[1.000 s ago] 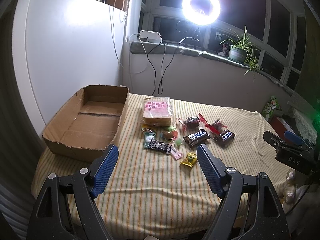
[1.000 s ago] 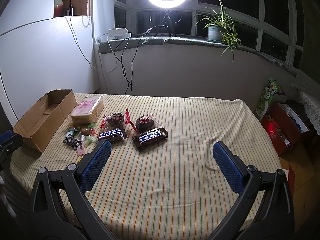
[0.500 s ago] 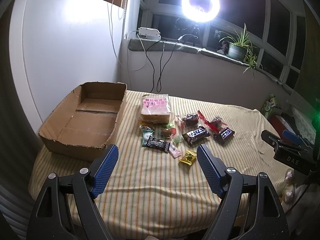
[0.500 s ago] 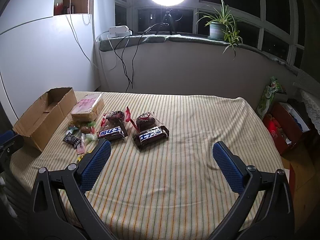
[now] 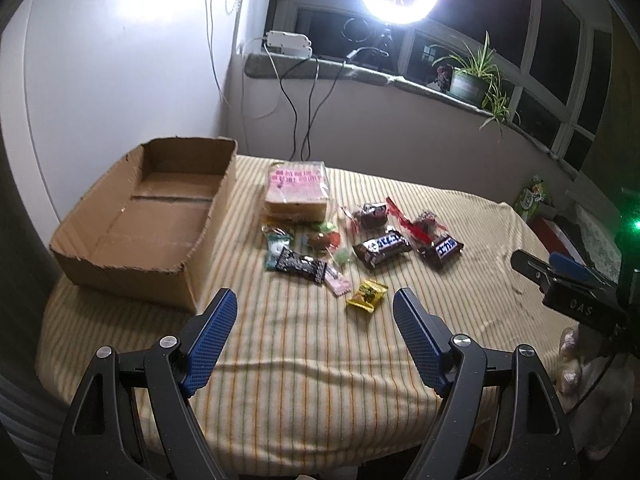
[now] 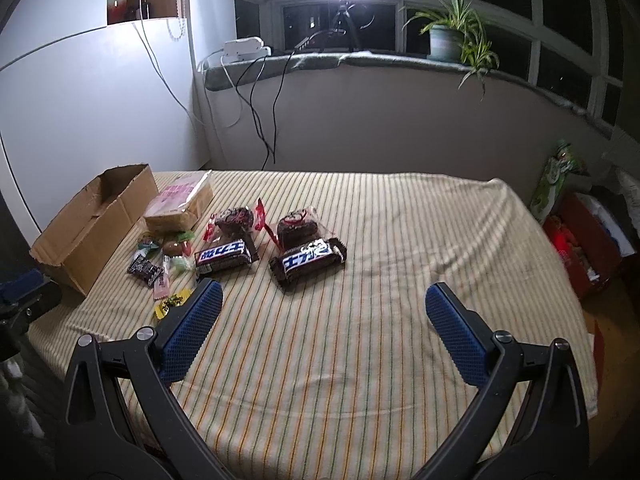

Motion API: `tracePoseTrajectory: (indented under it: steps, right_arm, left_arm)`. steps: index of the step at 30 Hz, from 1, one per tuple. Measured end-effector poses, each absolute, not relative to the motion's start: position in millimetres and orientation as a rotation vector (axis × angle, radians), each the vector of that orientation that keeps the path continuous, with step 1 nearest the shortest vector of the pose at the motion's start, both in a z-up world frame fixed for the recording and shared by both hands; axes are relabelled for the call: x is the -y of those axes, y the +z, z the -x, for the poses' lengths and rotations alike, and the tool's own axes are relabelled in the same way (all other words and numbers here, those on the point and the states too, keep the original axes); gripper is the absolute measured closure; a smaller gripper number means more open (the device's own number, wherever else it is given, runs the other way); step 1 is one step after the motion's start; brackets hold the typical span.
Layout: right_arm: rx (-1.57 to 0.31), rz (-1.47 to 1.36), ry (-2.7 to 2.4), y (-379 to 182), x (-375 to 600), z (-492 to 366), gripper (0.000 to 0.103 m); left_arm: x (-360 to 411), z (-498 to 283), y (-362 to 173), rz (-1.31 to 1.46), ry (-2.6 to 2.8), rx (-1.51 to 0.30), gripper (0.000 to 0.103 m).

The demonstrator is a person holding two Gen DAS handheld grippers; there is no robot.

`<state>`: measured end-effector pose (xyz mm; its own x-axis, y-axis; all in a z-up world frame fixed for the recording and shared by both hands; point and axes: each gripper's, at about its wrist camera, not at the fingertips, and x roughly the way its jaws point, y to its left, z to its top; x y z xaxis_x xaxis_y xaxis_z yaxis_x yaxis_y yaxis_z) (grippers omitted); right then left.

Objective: Organize snacks
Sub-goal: 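Grasp the yellow candy packet with the left tool while the right tool grasps a Snickers bar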

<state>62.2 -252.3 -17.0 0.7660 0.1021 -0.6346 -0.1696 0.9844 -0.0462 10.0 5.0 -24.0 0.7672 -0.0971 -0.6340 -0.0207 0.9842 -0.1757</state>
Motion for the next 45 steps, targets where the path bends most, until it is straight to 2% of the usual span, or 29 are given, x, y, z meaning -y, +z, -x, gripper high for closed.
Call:
tracePoseTrajectory:
  steps: [2, 10, 13, 19, 24, 26, 30, 40, 45]
  right_arm:
    - [-0.708, 0.094, 0.162, -21, 255, -66, 0.005]
    - [-0.742, 0.098, 0.236, -31, 253, -90, 0.006]
    - [-0.796, 0.076, 0.29, -36, 246, -101, 0.018]
    - [-0.909, -0.041, 0.339, -56, 245, -139, 0.023]
    - [-0.985, -0.139, 0.326, -72, 247, -170, 0.027]
    - [-1.013, -0.17, 0.317, -79, 247, -179, 0.033]
    - [-1.063, -0.255, 0.311, -91, 249, -192, 0.037]
    - [-1.068, -0.259, 0.251, -98, 239, -209, 0.038]
    - [-1.066, -0.157, 0.23, -100, 220, -215, 0.043]
  left_arm:
    - [-3, -11, -27, 0.179, -0.054, -0.706, 0.028]
    - [2, -26, -46, 0.215, -0.119, -0.772, 0.038]
    - [8, -32, -52, 0.219, -0.154, -0.795, 0.041]
    - [19, -48, -58, 0.197, -0.222, -0.811, 0.048]
    - [22, -66, -67, 0.207, -0.266, -0.838, 0.06]
    - [25, -72, -71, 0.196, -0.275, -0.845, 0.063]
    - [30, -79, -76, 0.173, -0.292, -0.853, 0.068]
    - [34, -95, -87, 0.134, -0.314, -0.872, 0.068]
    - [41, -95, -90, 0.108, -0.328, -0.875, 0.072]
